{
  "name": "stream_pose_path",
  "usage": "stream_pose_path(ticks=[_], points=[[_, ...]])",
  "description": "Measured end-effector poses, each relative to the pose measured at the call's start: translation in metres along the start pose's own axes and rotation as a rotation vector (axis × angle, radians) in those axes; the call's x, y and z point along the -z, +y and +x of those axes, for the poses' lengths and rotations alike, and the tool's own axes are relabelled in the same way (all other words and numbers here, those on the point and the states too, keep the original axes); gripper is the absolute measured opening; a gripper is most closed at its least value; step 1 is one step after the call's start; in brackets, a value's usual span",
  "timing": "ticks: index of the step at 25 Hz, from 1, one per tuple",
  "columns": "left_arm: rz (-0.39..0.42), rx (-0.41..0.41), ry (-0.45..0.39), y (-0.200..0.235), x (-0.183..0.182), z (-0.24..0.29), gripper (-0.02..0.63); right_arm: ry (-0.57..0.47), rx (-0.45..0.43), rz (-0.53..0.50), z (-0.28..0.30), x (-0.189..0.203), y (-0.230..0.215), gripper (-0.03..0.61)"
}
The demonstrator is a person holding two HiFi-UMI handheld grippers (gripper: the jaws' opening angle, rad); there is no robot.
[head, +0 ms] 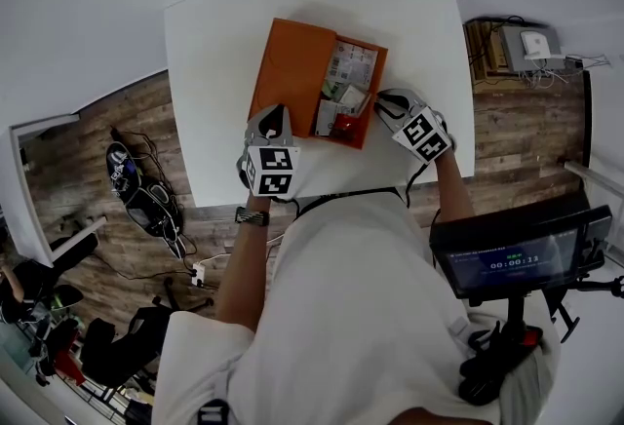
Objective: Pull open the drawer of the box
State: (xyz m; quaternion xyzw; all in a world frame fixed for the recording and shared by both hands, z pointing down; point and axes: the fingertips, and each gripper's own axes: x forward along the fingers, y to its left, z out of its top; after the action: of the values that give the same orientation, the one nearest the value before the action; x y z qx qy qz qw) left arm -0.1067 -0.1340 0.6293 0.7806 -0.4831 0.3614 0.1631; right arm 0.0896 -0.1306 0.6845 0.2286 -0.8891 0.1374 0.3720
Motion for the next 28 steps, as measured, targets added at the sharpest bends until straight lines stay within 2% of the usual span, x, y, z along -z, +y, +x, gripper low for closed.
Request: stream_pose_path(ticks=[11, 16, 21, 28], points=[[0.007, -0.003, -0.007, 0.002, -0.001, 0.005, 0.005, -0.005, 0.018, 0.037, 0.003, 0.001, -0.004, 0.078], [0.05, -0.021, -0.05, -0.008, -0.007, -0.013, 0.006, -0.002, 0.047, 0.042, -0.021, 0.0, 0.001, 0.112], [0.083, -0.017, -0.075, -0.015, -0.011, -0.019, 0.006, -0.009, 0.093, 0.05, -0.037, -0.001, 0.0, 0.112], [0.116, -0.026, -0.159, -0.03, -0.023, -0.036, 0.006, -0.053, 0.171, 0.061, -0.059, -0.017, 0.005, 0.095]])
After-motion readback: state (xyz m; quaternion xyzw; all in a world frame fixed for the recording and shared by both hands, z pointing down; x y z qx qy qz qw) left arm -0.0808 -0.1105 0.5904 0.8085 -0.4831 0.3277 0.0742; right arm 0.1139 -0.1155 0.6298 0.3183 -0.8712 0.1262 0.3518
